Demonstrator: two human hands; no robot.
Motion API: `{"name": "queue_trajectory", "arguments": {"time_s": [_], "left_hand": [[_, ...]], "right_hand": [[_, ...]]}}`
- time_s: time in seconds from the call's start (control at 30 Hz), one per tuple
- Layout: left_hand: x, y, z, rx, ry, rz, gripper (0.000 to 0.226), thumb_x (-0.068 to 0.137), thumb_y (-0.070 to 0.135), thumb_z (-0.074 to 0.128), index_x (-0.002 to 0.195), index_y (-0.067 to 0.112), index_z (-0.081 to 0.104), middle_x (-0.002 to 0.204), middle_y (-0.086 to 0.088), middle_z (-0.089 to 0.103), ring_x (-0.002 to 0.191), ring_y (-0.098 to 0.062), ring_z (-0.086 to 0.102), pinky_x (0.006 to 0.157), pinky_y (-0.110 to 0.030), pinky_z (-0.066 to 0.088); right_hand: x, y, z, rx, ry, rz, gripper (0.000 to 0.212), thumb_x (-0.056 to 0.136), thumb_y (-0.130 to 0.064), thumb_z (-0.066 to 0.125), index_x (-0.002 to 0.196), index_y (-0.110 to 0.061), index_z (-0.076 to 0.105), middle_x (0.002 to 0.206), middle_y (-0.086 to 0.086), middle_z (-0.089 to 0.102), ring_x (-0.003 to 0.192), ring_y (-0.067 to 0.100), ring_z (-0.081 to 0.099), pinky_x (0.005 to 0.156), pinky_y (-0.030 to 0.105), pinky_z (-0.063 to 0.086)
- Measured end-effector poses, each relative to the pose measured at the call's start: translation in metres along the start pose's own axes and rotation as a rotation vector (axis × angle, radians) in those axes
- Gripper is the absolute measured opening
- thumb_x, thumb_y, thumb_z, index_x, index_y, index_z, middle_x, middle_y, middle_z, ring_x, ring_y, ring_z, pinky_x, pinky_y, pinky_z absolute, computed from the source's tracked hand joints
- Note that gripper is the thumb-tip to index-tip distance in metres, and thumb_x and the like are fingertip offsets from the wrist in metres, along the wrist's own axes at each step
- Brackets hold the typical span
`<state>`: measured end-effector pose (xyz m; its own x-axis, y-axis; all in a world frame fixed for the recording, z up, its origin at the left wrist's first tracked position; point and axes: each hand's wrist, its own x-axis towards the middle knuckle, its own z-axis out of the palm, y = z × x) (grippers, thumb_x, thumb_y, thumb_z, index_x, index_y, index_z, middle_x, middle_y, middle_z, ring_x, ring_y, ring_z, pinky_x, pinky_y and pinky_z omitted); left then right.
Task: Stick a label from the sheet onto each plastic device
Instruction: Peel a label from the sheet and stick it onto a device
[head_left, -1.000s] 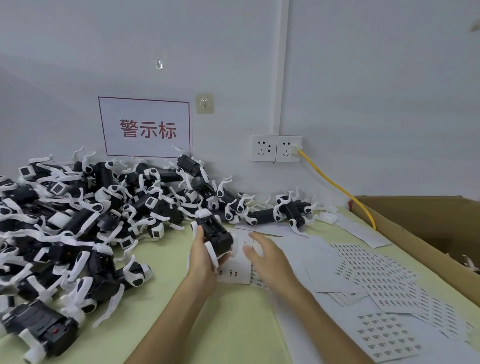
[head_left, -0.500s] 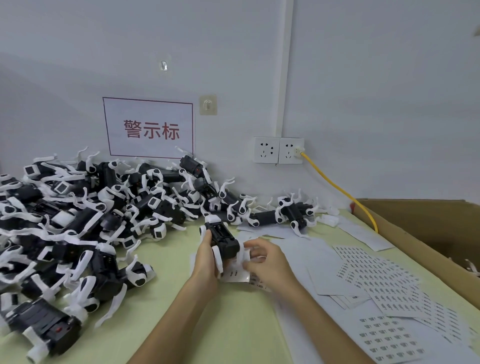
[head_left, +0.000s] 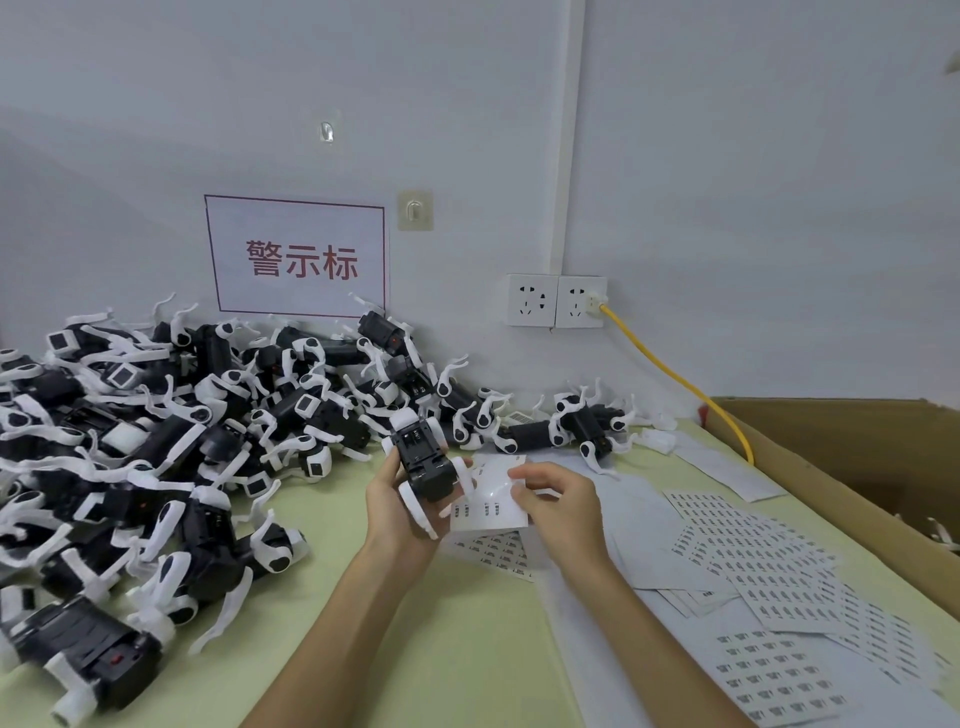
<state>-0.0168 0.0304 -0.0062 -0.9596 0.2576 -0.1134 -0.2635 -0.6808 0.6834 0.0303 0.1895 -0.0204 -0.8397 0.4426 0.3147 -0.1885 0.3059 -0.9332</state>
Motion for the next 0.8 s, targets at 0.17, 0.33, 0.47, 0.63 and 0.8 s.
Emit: {"name": "queue_trajectory", "arguments": {"time_s": [0.17, 0.33, 0.47, 0.63, 0.8], "left_hand": [[-0.0048, -0.0028, 0.0036, 0.096, -0.056, -0.001, 0.053, 0.104, 0.051, 0.039, 0.109, 0.008, 0.067, 0.094, -0.022, 0.075, 0.078, -0.036, 0.073, 0.07, -0.041, 0.058], [-0.0028, -0.0032, 0.0021, 0.059, -0.019, 0.047, 0.058, 0.105, 0.053, 0.036, 0.102, 0.006, 0.069, 0.089, -0.017, 0.074, 0.083, -0.037, 0.071, 0.08, -0.047, 0.051], [0.0002, -0.0027, 0.0004, 0.025, 0.008, 0.056, 0.056, 0.107, 0.052, 0.034, 0.106, 0.006, 0.066, 0.087, -0.015, 0.074, 0.074, -0.034, 0.074, 0.077, -0.045, 0.052], [0.002, -0.0027, -0.0007, -0.009, 0.033, 0.064, 0.057, 0.107, 0.051, 0.033, 0.106, 0.005, 0.066, 0.086, -0.016, 0.076, 0.074, -0.035, 0.076, 0.081, -0.049, 0.052], [0.0015, -0.0022, -0.0015, -0.036, -0.005, 0.023, 0.06, 0.106, 0.054, 0.033, 0.102, 0.007, 0.069, 0.094, -0.017, 0.075, 0.08, -0.033, 0.074, 0.074, -0.046, 0.055]], "right_hand": [[0.0008, 0.0006, 0.0008, 0.016, -0.113, -0.002, 0.018, 0.09, -0.012, 0.07, 0.088, -0.028, 0.077, 0.099, -0.015, 0.071, 0.098, 0.009, 0.066, 0.079, 0.021, 0.056], [-0.002, -0.0001, 0.0034, -0.179, -0.278, -0.044, 0.034, 0.081, -0.025, 0.08, 0.109, -0.042, 0.07, 0.124, -0.007, 0.056, 0.121, 0.006, 0.05, 0.1, 0.024, 0.043], [-0.0041, 0.0001, 0.0037, -0.163, -0.174, -0.103, 0.038, 0.078, -0.018, 0.081, 0.107, -0.04, 0.072, 0.104, -0.017, 0.059, 0.077, 0.0, 0.055, 0.069, 0.013, 0.044], [-0.0046, 0.0003, 0.0009, -0.177, -0.165, -0.122, 0.034, 0.077, -0.01, 0.079, 0.099, -0.036, 0.073, 0.051, -0.031, 0.053, 0.047, 0.002, 0.044, 0.05, 0.01, 0.036], [-0.0037, 0.0003, 0.0005, -0.173, -0.11, -0.088, 0.027, 0.079, -0.014, 0.079, 0.097, -0.034, 0.077, 0.069, -0.013, 0.064, 0.054, 0.011, 0.056, 0.055, 0.017, 0.047]]}}
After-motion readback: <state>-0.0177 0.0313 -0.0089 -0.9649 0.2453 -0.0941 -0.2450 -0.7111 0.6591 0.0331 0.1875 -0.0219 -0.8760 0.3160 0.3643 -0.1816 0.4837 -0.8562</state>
